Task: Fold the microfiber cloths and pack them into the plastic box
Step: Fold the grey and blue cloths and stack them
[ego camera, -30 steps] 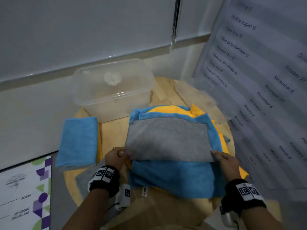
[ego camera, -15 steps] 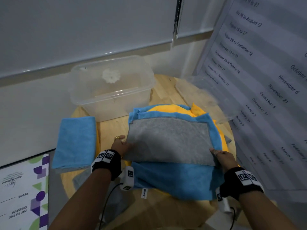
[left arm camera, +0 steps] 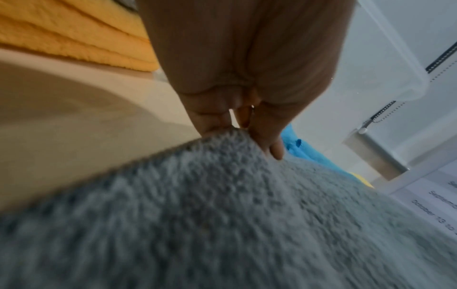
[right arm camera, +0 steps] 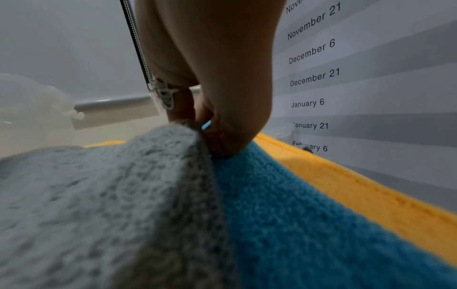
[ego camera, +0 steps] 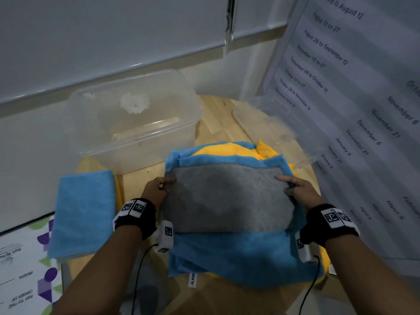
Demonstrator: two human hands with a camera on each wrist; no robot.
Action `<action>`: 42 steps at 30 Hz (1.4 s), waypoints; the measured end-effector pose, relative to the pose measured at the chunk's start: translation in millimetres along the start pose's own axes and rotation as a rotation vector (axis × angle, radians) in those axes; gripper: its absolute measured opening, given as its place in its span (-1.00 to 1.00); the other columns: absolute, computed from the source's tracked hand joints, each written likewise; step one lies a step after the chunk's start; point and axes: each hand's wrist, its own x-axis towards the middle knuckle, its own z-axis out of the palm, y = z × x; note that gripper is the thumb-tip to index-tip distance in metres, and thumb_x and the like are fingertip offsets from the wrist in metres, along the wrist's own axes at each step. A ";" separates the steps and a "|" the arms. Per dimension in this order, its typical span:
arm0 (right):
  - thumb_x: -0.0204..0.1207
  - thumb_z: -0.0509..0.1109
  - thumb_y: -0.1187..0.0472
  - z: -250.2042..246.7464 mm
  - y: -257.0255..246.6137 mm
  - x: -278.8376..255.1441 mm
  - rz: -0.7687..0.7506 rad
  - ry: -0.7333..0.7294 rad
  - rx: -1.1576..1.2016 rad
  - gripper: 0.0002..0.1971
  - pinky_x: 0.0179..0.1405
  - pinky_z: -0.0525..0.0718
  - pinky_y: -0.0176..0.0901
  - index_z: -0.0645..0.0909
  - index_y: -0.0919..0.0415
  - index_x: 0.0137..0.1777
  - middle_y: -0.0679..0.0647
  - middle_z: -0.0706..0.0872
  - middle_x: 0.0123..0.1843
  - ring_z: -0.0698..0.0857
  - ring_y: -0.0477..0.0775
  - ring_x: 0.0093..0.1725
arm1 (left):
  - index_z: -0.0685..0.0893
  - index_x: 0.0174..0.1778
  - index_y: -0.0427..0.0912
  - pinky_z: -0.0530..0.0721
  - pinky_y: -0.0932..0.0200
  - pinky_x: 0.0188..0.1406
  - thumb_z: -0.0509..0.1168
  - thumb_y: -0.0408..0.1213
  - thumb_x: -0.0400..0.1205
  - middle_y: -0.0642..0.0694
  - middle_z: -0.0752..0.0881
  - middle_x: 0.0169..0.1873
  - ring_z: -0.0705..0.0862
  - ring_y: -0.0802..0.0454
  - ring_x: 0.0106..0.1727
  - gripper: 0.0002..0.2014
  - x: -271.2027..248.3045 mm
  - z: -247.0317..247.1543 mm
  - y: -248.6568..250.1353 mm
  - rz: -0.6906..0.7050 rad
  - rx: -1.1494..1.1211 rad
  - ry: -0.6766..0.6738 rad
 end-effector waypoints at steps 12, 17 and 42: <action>0.47 0.45 0.38 5.2 3.2 1.6 -0.107 0.067 -0.035 -0.41 0.22 0.46 -0.07 0.36 0.25 0.49 0.11 0.47 0.28 0.49 0.13 0.34 | 0.15 0.61 -0.06 0.57 0.03 0.19 0.29 -0.63 0.52 -0.06 0.41 0.37 0.57 -0.14 0.20 -0.21 10.0 -23.0 2.4 -0.003 -0.244 -0.179; 0.31 0.38 0.11 49.9 0.2 -32.9 -0.558 0.336 -0.601 -0.40 0.33 0.38 0.01 0.48 0.36 0.35 0.40 0.48 0.36 0.47 0.38 0.33 | 0.15 0.59 -0.21 0.59 -0.07 0.27 0.39 -0.27 0.56 -0.23 0.53 0.32 0.59 -0.21 0.29 -0.26 1.3 -7.4 5.3 -0.235 -0.281 -0.046; 0.66 0.22 0.06 121.9 -52.1 -18.8 -0.232 -0.240 -0.105 -0.72 -0.05 0.50 -0.29 0.67 0.24 0.07 0.02 0.67 -0.03 0.61 -0.05 -0.01 | 0.39 0.42 -0.30 0.55 0.21 -0.08 0.47 -0.38 0.35 -0.09 0.60 -0.05 0.55 -0.02 -0.04 -0.31 -76.6 83.5 89.9 0.266 0.085 -0.482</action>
